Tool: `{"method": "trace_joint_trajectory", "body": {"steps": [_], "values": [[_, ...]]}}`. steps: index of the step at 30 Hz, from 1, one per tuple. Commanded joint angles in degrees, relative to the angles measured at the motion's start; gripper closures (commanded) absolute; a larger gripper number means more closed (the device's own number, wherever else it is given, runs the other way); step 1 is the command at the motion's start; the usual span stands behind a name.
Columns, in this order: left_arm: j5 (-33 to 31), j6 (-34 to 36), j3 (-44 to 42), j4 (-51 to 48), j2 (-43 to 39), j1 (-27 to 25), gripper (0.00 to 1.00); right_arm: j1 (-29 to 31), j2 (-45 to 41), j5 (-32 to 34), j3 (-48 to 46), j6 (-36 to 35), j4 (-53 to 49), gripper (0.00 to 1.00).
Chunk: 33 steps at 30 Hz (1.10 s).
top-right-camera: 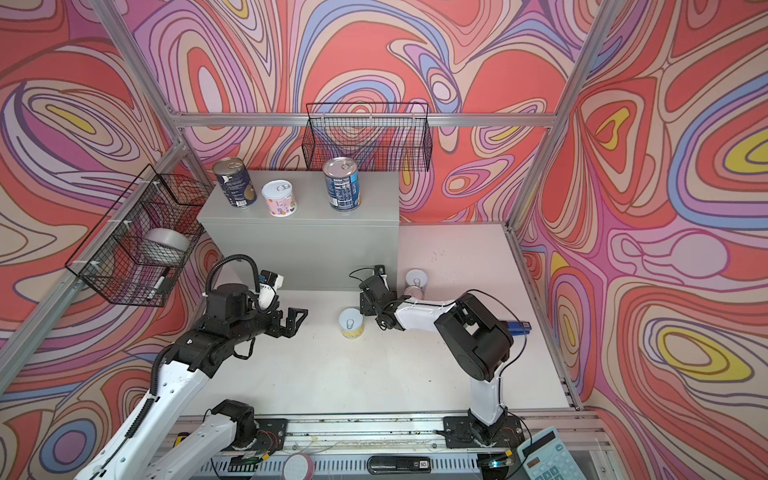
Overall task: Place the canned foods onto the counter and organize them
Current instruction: 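Close the right gripper on the pale teal can, then lift the pale teal can with the right gripper while the left arm reaches toward it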
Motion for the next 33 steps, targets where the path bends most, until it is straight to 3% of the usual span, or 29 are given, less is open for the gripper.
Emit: {"method": "trace_joint_trajectory", "body": {"steps": [1, 7, 14, 28, 33], "values": [[0.2, 0.8, 1.1, -0.8, 0.1, -0.2, 0.00, -0.6, -0.3, 3.3, -0.5, 0.3, 5.1, 0.36], [0.3, 0.8, 1.2, -0.9, 0.0, -0.2, 0.00, -0.6, -0.7, 2.5, -0.2, 0.7, 4.2, 0.44], [1.9, 1.0, 0.8, -0.4, -0.5, -0.2, 0.00, -0.6, -9.8, 0.7, -3.7, 0.7, 2.0, 0.50], [5.5, -0.8, 2.7, -0.1, 2.3, -0.5, 0.00, -0.7, -26.1, -7.6, -6.5, 0.8, -6.0, 0.52], [6.1, -4.3, 4.5, 0.4, 3.1, -3.1, 0.00, -0.7, -30.3, -9.1, -5.7, 0.1, -10.5, 0.52]]}}
